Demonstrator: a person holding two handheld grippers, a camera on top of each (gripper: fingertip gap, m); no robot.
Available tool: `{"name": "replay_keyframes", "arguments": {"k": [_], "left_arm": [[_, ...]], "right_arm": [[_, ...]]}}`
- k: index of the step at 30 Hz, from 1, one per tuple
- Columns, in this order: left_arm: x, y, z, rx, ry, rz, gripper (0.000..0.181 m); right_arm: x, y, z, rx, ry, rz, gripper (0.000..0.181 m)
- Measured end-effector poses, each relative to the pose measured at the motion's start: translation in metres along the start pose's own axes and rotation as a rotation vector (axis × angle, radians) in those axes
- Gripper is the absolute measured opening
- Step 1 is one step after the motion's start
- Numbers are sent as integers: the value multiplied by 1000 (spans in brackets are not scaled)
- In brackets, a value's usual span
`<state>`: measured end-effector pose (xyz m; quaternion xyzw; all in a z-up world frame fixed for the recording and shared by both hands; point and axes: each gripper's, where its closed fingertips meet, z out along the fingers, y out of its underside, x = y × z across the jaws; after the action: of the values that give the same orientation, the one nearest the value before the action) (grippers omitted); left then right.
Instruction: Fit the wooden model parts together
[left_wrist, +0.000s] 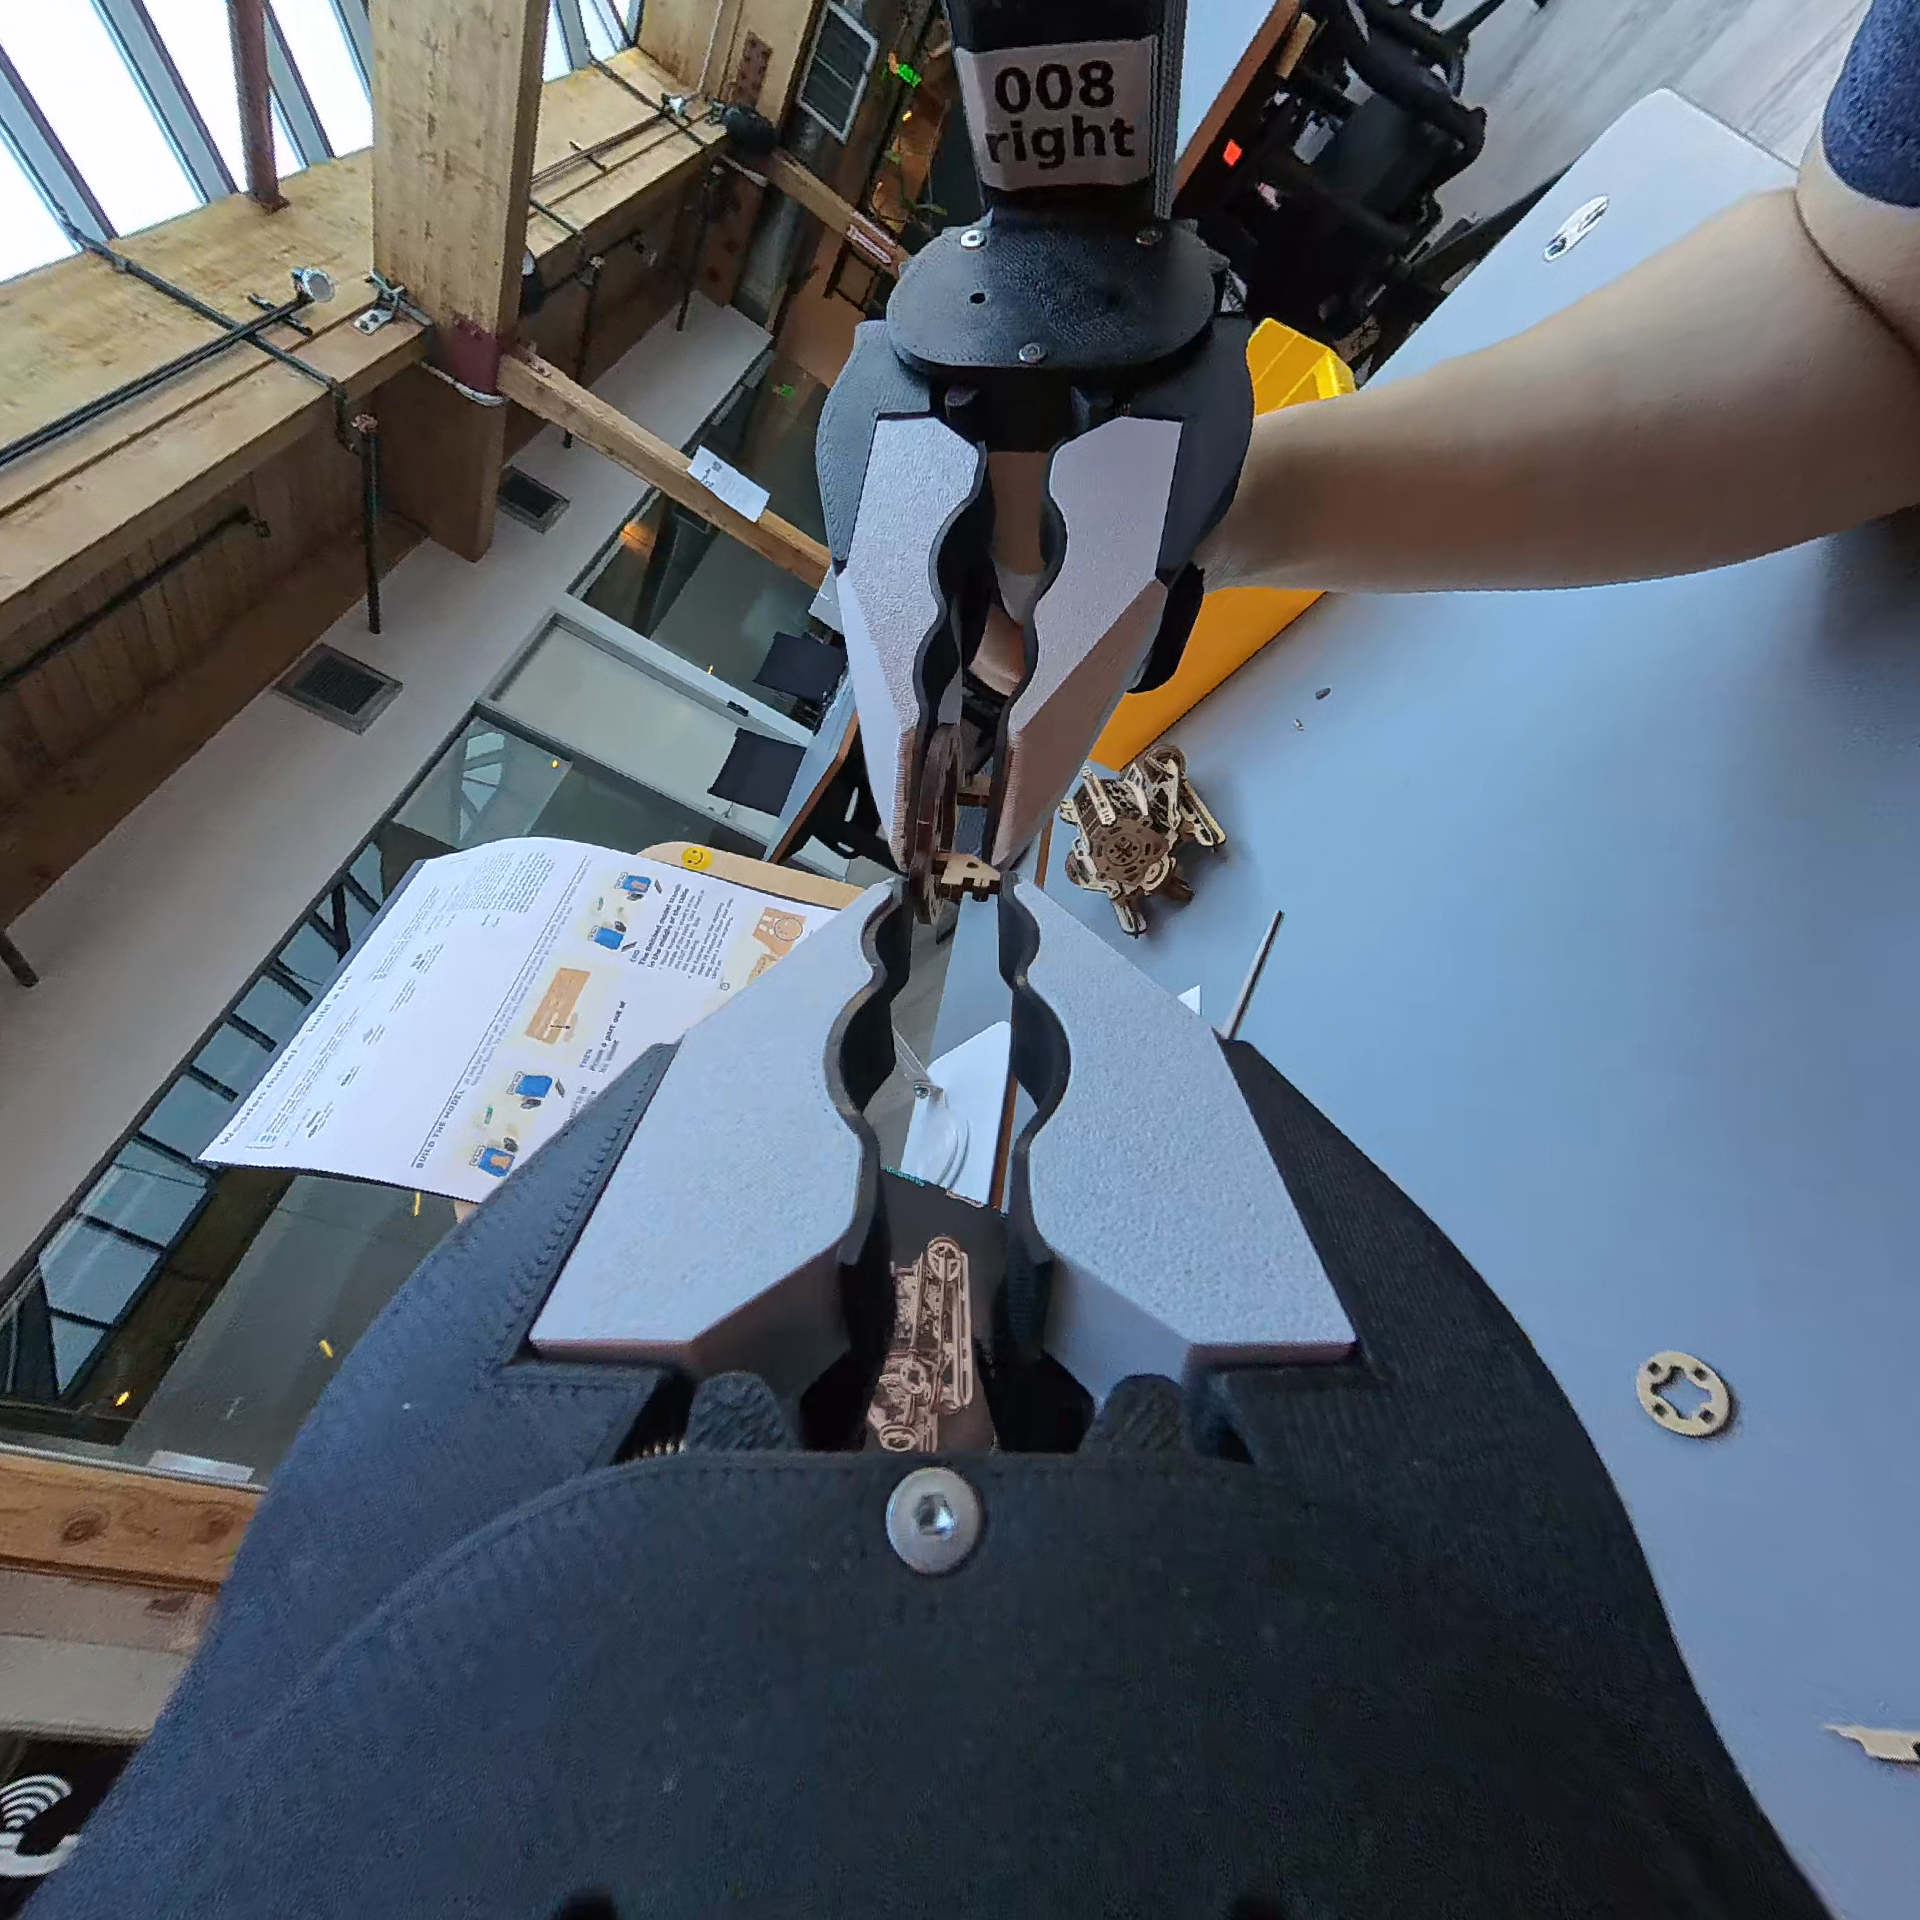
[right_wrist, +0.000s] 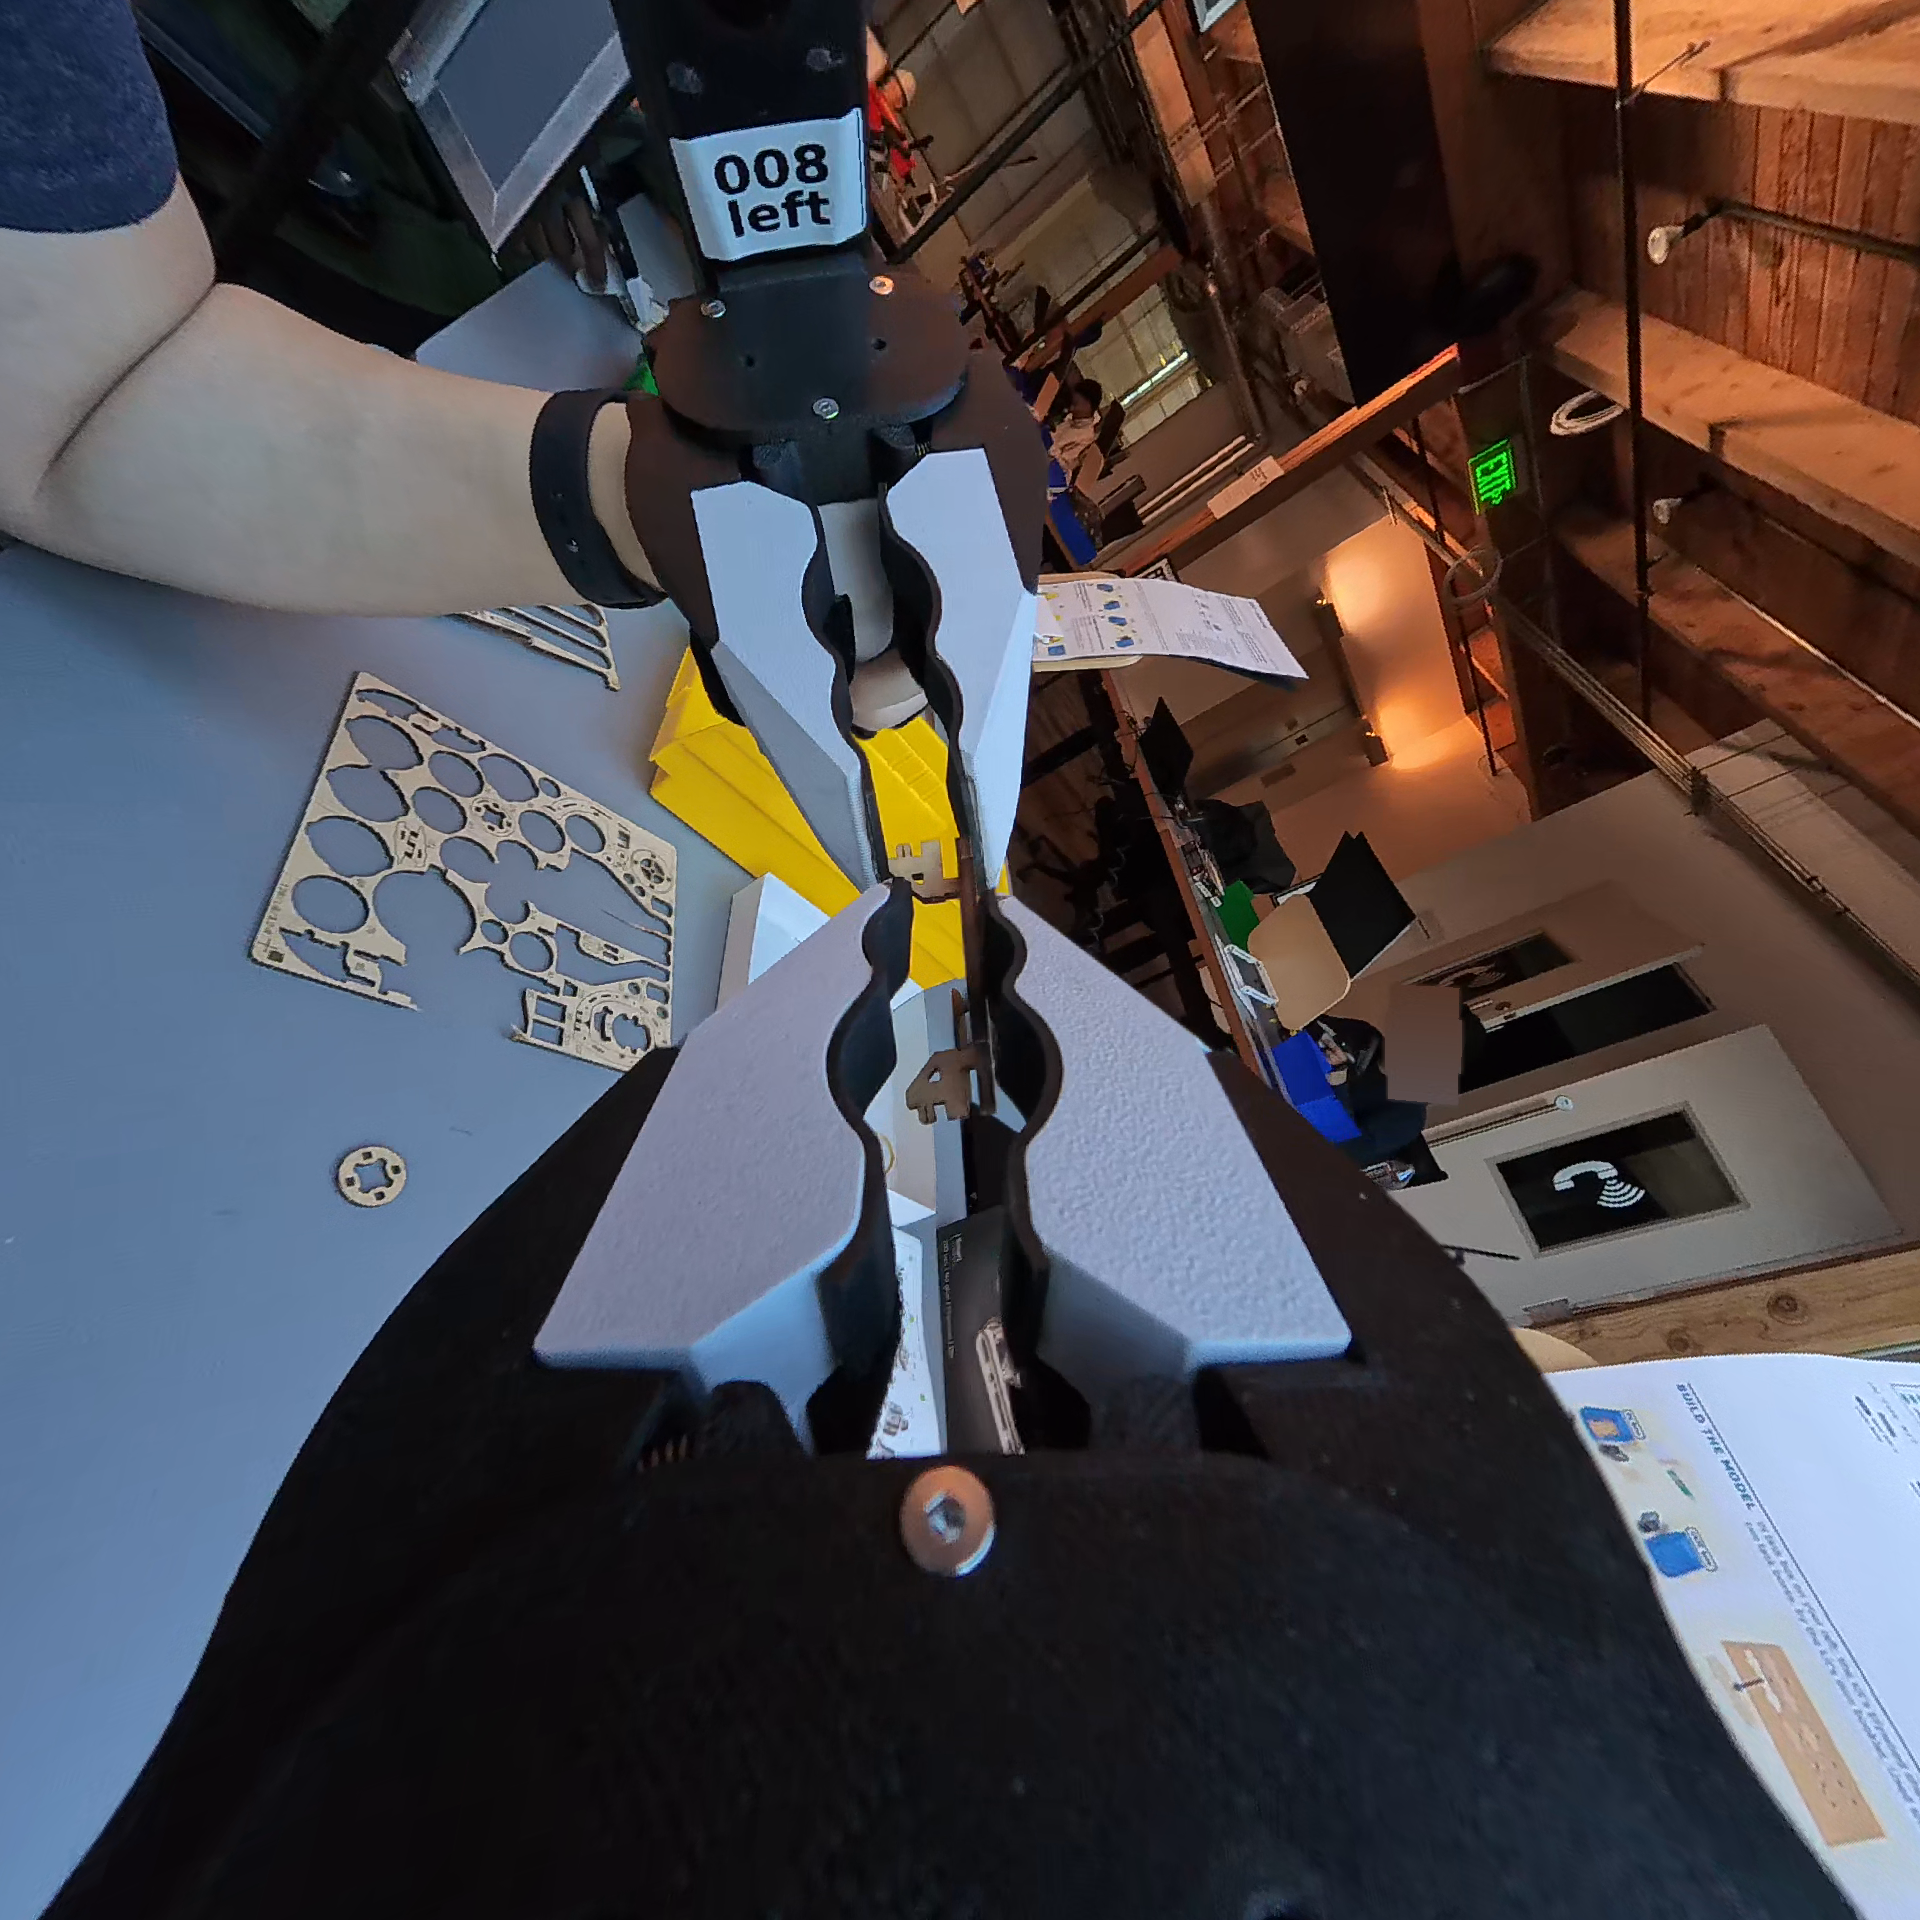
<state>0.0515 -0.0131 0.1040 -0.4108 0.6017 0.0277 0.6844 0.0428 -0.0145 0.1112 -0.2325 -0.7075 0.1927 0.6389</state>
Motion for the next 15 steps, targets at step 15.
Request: {"name": "replay_keyframes", "arguments": {"k": [15], "left_arm": [[-4, -5, 0, 10, -34, 11, 14]], "right_arm": [[3, -6, -3, 16, 25, 13, 9]]}}
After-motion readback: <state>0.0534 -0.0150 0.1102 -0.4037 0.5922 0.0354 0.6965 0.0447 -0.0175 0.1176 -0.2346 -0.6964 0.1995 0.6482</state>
